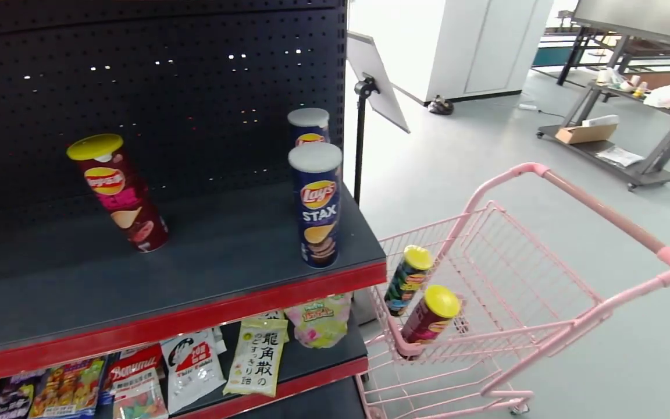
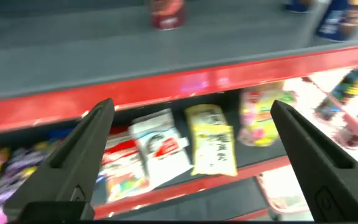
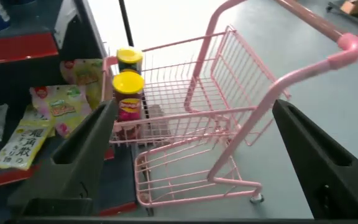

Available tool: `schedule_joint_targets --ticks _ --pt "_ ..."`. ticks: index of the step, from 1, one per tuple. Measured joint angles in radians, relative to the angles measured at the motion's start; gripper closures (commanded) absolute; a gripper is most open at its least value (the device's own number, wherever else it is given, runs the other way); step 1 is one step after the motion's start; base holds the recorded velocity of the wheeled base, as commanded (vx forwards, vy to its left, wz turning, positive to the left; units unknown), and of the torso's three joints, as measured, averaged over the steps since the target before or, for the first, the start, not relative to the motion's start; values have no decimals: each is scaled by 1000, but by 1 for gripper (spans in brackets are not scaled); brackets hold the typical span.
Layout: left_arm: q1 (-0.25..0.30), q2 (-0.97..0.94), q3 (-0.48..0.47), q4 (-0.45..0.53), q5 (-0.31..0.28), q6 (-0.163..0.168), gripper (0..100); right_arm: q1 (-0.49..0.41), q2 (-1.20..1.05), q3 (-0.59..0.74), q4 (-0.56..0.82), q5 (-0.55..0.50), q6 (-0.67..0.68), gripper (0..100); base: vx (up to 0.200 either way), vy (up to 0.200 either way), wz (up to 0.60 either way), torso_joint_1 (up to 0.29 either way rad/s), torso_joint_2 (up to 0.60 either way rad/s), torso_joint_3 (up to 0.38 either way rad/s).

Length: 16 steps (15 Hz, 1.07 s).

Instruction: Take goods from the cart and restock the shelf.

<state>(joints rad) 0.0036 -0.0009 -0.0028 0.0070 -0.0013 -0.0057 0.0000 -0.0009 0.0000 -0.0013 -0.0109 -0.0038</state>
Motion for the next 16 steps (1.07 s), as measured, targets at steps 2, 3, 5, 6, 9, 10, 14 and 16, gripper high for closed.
schedule_joint_targets --ticks 2,3,5,6,9,10,14,16 --pt "0 0 0 0 -1 0 0 0 0 0 0 0 1 0 0 0 0 0 0 0" --pt "2 0 0 -1 -1 0 0 0 0 0 1 0 1 0 0 0 0 0 0 0" --pt "0 0 0 0 0 0 0 0 0 0 0 1 3 0 0 0 0 0 0 0" --pt "0 0 0 0 0 0 0 0 0 0 -1 1 4 0 0 0 0 -110 271 168" --pt "0 0 0 0 0 0 0 0 0 0 0 0 6 0 0 0 0 -134 347 196" --pt "0 0 0 1 0 0 0 -1 0 0 0 0 7 0 0 0 0 -129 359 207" --pt "1 0 0 0 0 0 0 -1 0 0 0 0 7 0 0 0 0 -137 345 211" --pt "1 0 0 0 0 0 0 0 0 0 0 0 4 0 0 0 0 -144 361 215"
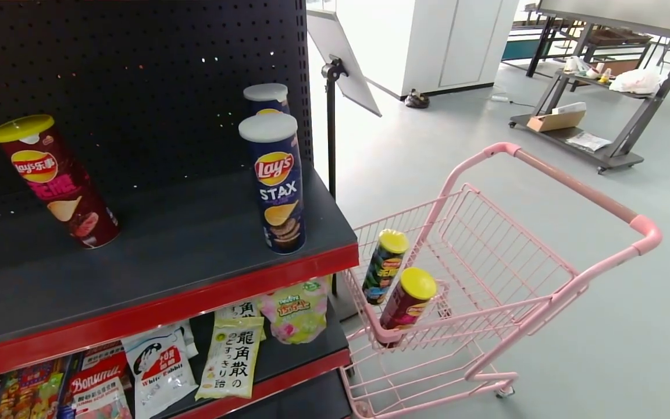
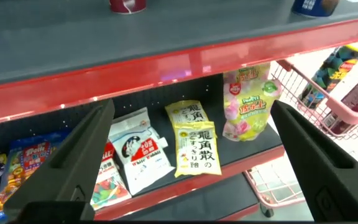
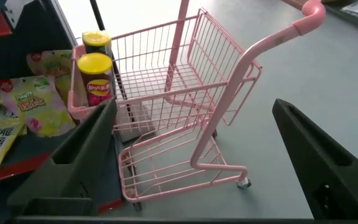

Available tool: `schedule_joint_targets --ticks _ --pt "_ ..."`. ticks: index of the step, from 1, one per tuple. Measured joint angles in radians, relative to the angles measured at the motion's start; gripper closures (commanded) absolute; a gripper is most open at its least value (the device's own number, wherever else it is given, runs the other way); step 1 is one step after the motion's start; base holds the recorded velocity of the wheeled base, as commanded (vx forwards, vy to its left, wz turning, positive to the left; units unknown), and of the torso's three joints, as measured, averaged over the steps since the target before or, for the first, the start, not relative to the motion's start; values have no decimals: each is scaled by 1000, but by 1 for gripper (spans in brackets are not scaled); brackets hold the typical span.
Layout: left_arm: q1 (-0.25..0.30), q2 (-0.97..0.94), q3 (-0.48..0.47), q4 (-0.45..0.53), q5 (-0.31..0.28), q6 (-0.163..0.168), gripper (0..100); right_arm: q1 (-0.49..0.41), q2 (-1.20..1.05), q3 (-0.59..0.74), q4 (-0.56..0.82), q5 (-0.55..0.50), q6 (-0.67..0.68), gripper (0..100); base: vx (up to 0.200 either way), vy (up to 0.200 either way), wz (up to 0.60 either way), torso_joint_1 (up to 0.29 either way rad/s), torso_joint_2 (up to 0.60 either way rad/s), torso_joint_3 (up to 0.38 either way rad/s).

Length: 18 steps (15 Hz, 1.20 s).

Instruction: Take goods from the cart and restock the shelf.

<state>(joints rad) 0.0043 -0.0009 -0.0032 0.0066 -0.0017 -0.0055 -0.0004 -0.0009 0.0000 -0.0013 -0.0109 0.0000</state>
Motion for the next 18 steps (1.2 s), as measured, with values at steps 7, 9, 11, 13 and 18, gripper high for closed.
schedule_joint_targets --ticks 7,9,11,13,18 --pt "0 0 0 1 0 0 0 0 0 0 0 0 -2 0 0 0 0 -149 402 251" --pt "0 0 0 0 0 0 0 0 0 0 0 0 -2 0 0 0 0 -176 539 349" --pt "0 0 0 1 0 0 0 0 0 0 0 2 -2 0 0 0 0 -127 371 251" --pt "0 0 0 1 0 0 0 0 0 0 0 8 -6 0 0 0 0 -41 122 78" --pt "0 0 0 1 0 0 0 8 54 -81 -1 47 7 0 0 0 0 -3 10 8"
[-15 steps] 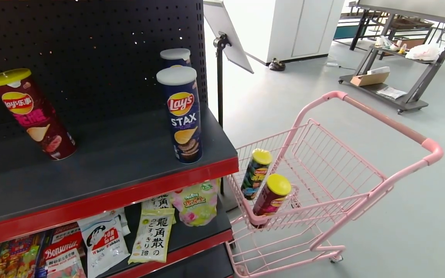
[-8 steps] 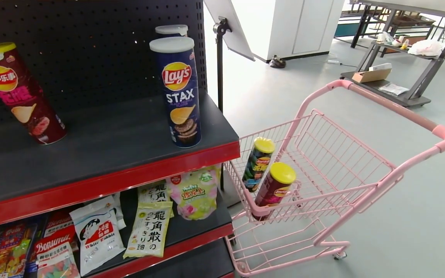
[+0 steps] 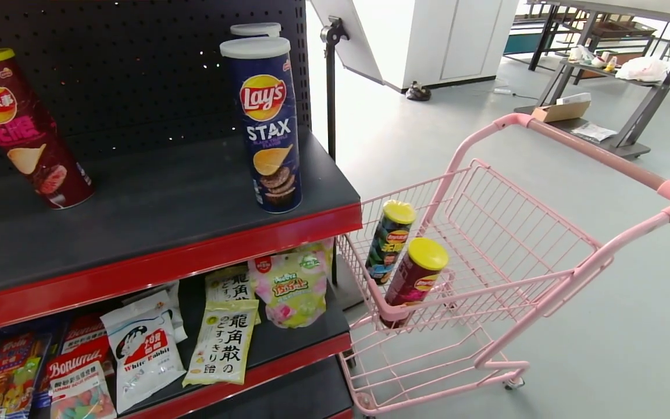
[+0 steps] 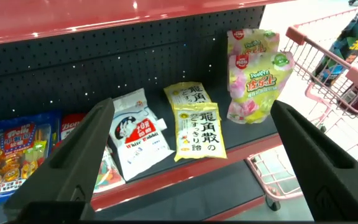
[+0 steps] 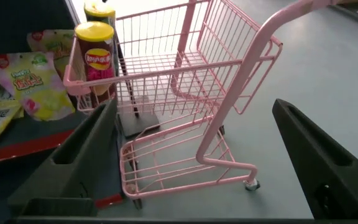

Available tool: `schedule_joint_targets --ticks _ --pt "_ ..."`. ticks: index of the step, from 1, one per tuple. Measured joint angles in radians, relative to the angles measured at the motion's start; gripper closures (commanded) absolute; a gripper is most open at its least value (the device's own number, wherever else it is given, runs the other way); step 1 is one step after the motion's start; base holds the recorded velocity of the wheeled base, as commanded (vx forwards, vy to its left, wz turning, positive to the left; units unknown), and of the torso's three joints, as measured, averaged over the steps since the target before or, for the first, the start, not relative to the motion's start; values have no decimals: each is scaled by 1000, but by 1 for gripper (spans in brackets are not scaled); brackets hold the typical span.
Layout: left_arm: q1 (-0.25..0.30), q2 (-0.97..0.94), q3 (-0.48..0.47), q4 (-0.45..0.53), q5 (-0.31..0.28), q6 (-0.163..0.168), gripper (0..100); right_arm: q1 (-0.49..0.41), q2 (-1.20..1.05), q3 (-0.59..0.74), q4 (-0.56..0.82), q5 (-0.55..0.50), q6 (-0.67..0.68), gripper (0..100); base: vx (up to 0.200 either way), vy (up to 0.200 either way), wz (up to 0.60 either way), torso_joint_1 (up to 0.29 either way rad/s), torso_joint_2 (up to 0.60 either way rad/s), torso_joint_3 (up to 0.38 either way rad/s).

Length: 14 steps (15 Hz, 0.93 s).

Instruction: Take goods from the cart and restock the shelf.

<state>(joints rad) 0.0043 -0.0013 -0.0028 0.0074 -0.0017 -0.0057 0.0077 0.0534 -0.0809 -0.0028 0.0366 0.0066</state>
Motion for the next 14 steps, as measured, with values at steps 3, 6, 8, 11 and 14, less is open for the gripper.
schedule_joint_targets --ticks 3,6,8,11,14 --pt "0 0 0 0 0 0 0 24 247 -234 -13 51 52 0 0 0 0 0 0 0" --pt "0 0 0 0 0 0 0 105 594 -359 -154 121 77 0 0 0 0 0 0 0" --pt "0 0 0 0 0 0 0 156 827 -349 -340 165 91 0 0 0 0 0 0 0" --pt "0 0 0 0 0 0 0 206 1153 -306 -601 208 100 0 0 0 0 0 0 0" --pt "0 0 0 0 0 0 0 276 1379 -291 -753 232 101 0 0 0 0 0 0 0"
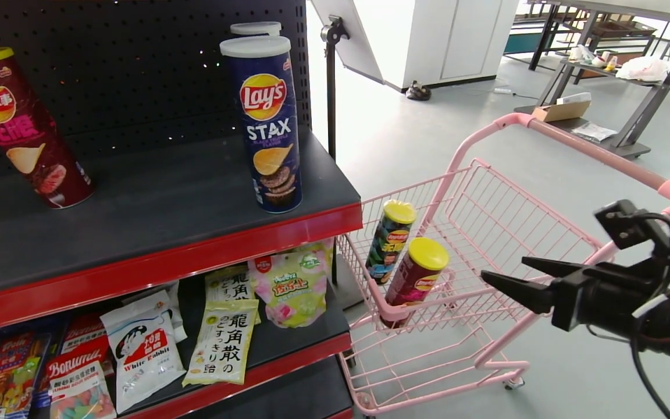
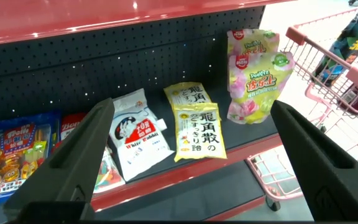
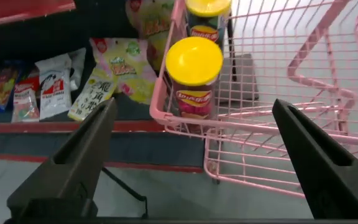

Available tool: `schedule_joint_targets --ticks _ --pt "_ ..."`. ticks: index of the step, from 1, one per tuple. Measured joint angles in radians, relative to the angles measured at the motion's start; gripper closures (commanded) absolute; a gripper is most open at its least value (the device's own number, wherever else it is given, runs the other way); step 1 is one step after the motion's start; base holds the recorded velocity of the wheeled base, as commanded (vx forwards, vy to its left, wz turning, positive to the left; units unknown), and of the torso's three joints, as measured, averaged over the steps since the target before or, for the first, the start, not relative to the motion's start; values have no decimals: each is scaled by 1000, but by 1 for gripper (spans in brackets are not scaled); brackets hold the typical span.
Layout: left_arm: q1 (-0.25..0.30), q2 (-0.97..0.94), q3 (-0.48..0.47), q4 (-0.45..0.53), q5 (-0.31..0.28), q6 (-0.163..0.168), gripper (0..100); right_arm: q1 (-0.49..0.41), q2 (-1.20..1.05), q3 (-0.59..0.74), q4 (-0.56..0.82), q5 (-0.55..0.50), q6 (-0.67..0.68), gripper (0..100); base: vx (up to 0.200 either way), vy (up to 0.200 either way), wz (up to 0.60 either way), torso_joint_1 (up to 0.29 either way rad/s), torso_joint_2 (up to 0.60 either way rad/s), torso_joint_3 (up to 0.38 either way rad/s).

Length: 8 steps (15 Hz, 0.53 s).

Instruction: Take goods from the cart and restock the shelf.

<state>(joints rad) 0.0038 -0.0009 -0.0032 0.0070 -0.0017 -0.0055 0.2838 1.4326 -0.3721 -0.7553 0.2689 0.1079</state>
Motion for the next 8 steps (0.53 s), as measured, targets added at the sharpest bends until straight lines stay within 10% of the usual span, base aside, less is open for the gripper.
schedule_joint_targets --ticks 8 --pt "0 0 0 1 0 0 0 85 290 -38 -147 -4 -13 0 0 0 0 0 0 0"
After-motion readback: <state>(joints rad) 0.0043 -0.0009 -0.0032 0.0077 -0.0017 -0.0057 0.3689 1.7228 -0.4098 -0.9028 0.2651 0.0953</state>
